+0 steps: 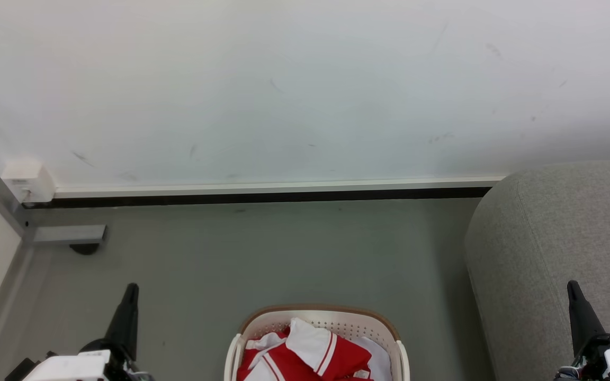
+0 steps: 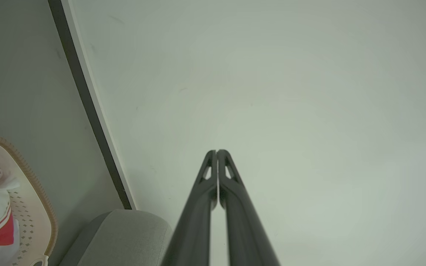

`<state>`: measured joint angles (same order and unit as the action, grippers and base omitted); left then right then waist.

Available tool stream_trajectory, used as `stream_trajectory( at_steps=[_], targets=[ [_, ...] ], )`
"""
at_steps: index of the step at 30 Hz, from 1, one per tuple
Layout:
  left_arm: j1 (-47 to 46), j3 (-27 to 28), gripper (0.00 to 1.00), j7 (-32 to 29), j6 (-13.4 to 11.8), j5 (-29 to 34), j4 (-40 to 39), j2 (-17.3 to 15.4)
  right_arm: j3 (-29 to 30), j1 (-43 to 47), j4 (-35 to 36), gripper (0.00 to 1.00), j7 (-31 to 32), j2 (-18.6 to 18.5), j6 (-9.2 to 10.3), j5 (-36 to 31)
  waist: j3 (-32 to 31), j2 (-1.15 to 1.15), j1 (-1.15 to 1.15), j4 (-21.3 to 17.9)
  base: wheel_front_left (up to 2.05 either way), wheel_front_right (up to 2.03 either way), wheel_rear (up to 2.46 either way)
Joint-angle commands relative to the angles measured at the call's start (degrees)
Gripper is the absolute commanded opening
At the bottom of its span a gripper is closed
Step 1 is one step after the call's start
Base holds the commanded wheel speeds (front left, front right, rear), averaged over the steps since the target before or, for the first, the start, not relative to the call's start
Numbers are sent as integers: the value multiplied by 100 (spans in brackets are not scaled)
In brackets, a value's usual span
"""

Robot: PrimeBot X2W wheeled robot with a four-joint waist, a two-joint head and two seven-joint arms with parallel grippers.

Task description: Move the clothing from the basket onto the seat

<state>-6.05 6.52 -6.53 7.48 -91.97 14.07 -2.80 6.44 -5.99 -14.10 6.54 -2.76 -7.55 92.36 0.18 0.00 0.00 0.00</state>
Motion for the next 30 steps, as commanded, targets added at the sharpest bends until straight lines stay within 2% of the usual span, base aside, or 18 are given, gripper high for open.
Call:
stream_trajectory(
  at_steps=[1, 30],
  targets=[
    [-55, 10, 0, -12, 13, -85, -15, -17, 19, -76, 24, 0, 10, -37, 18, -1, 0, 0, 0, 0, 0, 0, 0],
    [-55, 10, 0, -12, 13, -85, -15, -17, 19, -76, 24, 0, 10, -37, 18, -1, 0, 0, 0, 0, 0, 0, 0]
  ],
)
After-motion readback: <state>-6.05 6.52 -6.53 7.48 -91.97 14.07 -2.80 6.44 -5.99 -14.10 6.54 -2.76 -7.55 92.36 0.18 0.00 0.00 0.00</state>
